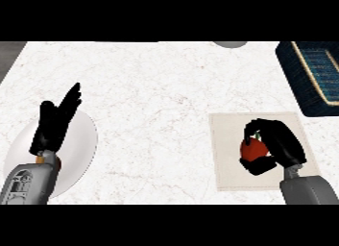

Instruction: Pick the bell pepper from the placemat and place it in the basket

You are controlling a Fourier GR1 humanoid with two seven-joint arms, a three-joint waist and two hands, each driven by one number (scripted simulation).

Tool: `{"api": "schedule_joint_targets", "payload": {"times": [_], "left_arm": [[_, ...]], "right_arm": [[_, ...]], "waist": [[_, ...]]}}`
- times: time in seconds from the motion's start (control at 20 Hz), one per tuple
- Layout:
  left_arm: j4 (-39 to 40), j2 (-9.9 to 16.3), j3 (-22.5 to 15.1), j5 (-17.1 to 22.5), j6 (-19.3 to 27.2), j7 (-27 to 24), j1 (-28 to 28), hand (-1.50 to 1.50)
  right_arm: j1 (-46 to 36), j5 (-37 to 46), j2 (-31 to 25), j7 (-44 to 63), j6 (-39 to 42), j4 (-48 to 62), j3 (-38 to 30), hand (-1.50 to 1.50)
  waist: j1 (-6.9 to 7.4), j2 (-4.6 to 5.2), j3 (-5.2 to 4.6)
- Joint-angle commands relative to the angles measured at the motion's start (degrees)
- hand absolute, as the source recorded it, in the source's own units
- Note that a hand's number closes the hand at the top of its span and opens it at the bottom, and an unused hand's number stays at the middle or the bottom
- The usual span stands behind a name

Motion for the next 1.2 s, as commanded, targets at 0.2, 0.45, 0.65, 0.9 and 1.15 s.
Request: {"api": "schedule_joint_targets", "payload": {"times": [0.2, 0.45, 0.65, 0.9, 1.15], "left_arm": [[1.0, -1.5, -2.2, -1.2, 0.0, -0.3, -2.9, 0.0], [-1.2, -0.9, -1.1, -0.4, -0.2, -0.8, 0.9, 0.0], [1.6, -0.1, 0.6, 0.6, -0.7, 0.0, -1.5, 0.0], [0.5, 0.0, 0.7, 0.0, 0.1, 1.2, -0.6, 0.0], [-1.8, 0.1, 0.7, 1.0, -1.1, -0.1, 2.4, 0.0]], "right_arm": [[-27.2, 12.5, -0.2, 23.9, 15.3, 15.0, 1.3, 1.5], [-40.3, 12.4, 6.9, 25.9, 10.3, 25.6, -1.2, 1.5], [-42.4, 4.0, 8.7, 26.5, 9.3, 22.2, -9.6, 1.5], [-48.4, -4.3, 12.1, 31.7, 9.4, 11.6, -16.3, 1.5], [-58.1, -5.4, 8.9, 40.1, 9.3, 6.7, -20.5, 1.5]], "waist": [[3.3, 0.97, 0.04], [1.55, 0.41, 0.17], [0.27, 0.25, 0.17], [-0.81, -0.45, 0.18], [-0.16, -0.39, 0.14]]}}
